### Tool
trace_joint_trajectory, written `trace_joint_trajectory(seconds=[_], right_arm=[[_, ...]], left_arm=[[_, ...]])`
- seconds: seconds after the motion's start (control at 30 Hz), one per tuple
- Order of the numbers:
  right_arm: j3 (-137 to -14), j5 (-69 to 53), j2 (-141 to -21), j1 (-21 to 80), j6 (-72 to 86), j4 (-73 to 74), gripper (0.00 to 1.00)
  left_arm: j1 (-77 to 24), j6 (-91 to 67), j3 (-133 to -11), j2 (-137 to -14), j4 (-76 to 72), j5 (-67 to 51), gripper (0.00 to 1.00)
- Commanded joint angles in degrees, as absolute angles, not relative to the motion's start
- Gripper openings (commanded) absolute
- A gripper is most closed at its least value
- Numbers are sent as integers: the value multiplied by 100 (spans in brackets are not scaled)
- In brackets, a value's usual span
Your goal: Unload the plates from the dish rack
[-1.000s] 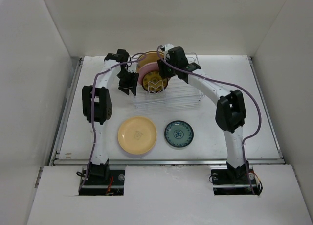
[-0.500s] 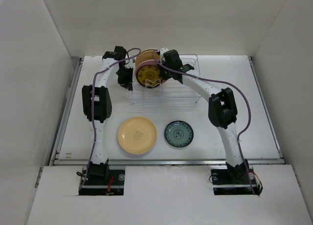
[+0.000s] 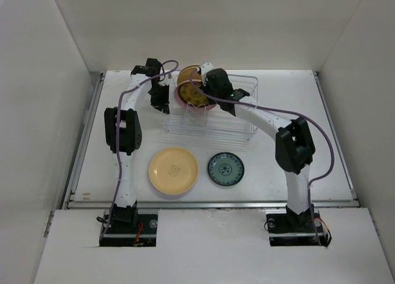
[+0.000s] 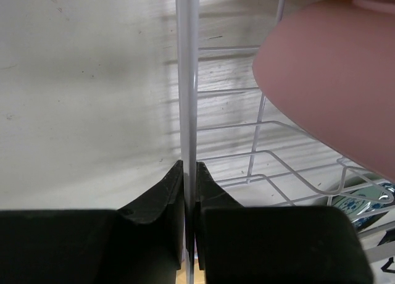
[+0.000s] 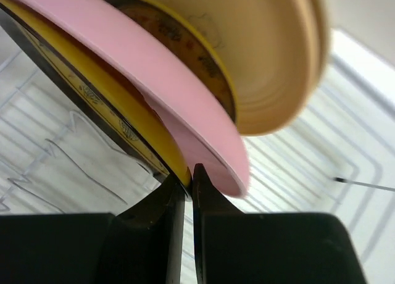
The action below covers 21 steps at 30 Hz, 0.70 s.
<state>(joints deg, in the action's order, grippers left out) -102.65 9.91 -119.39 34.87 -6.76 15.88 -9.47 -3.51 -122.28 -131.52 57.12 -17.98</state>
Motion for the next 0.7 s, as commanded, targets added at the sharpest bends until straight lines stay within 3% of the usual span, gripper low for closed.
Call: trace_joint_trajectory(seconds=[0.0, 0.13, 0.67], right_arm=[[-9986, 1800, -11241, 3762, -825, 626, 0], [-10037, 2355, -11364, 3762, -1212, 623, 0], [-9765, 793, -10179, 3929, -361, 1194, 0]], left_arm=[[-984, -1054, -12243, -12771, 5405, -2074, 0], [-871, -1466, -11911, -12657, 5291, -2381, 0], [-809, -1934, -11364, -12313, 5045, -2540, 0]])
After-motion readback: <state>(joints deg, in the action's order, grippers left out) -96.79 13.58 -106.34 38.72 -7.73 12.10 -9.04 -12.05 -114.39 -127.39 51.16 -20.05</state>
